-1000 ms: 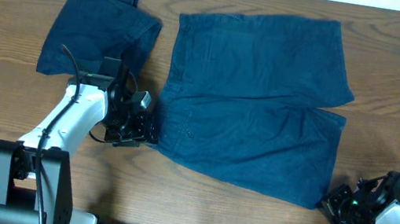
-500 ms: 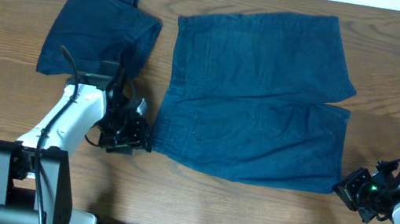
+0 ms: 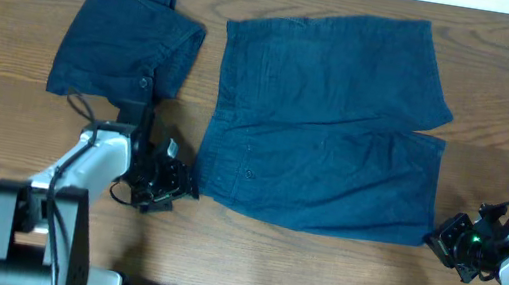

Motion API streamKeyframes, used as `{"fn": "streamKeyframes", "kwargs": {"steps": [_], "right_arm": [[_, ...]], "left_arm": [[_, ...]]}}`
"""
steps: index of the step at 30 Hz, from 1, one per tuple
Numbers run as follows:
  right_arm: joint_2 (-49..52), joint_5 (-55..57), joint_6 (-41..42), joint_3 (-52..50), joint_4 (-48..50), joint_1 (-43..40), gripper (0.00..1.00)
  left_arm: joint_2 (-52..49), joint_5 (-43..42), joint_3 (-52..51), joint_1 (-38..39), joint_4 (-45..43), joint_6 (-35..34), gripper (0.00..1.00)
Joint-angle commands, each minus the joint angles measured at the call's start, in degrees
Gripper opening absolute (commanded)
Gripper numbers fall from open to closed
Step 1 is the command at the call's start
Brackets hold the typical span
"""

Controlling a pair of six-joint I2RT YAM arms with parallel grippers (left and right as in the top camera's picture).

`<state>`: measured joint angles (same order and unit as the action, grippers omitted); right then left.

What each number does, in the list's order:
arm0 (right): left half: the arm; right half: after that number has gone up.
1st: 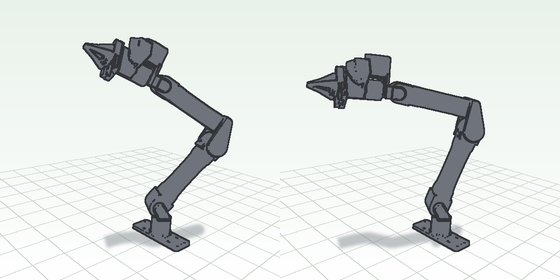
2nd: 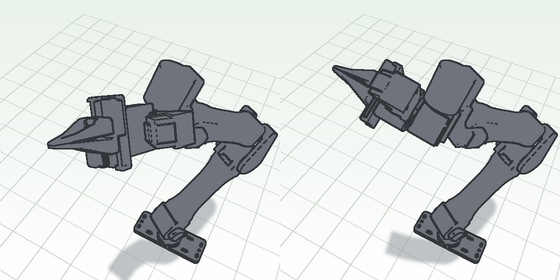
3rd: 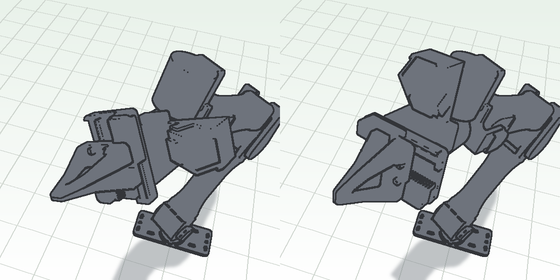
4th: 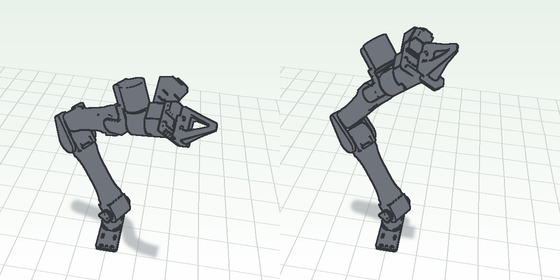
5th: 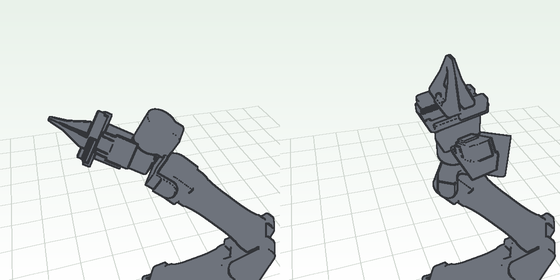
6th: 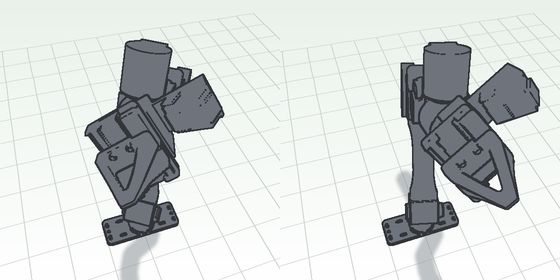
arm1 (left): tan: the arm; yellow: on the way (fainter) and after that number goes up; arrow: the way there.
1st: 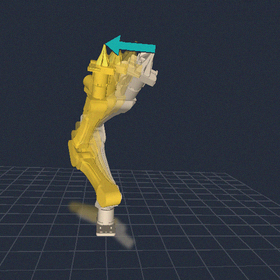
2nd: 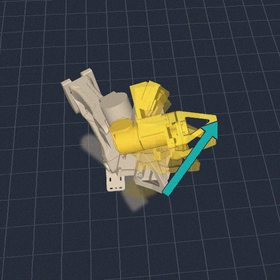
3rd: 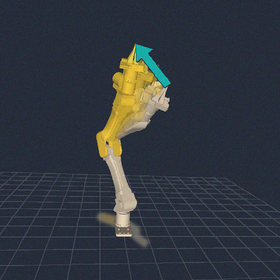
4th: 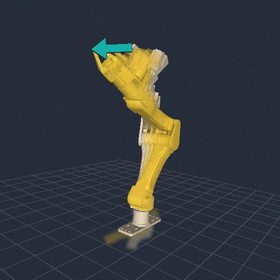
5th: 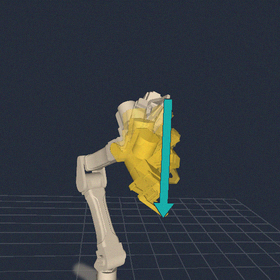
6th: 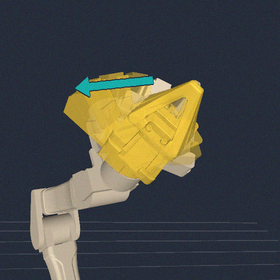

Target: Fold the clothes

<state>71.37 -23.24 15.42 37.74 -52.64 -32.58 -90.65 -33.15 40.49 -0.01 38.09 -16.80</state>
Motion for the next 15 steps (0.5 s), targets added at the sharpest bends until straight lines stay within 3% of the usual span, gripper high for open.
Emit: {"fn": "streamKeyframes", "kwargs": {"steps": [1, 6, 9, 13, 15], "right_arm": [[-0.57, -0.87, -0.9, 0.81, -0.09, -0.42, 0.01], [-0.57, -1.03, -0.87, 0.81, -0.07, -0.42, 0.01], [-0.57, -1.11, -0.9, 0.81, -0.11, -0.42, 0.01], [-0.57, -1.14, -0.92, 0.83, 0.22, -0.42, 0.01], [-0.59, -1.01, -0.9, 0.98, 0.57, -0.42, 0.01]], "left_arm": [[-1.44, 0.33, -5.25, 0.2, -8.13, -10.36, 0.64], [-1.44, 0.37, -7.5, 0.2, -14.95, -15.06, 0.57], [-1.44, 0.37, -7.5, 0.2, -15.21, -15.04, 0.45], [-1.44, 0.39, -7.5, 0.2, -14.12, -14.93, 0.15], [-1.44, 0.35, -7.5, 0.2, -13.42, -13.05, 0.06]]}}
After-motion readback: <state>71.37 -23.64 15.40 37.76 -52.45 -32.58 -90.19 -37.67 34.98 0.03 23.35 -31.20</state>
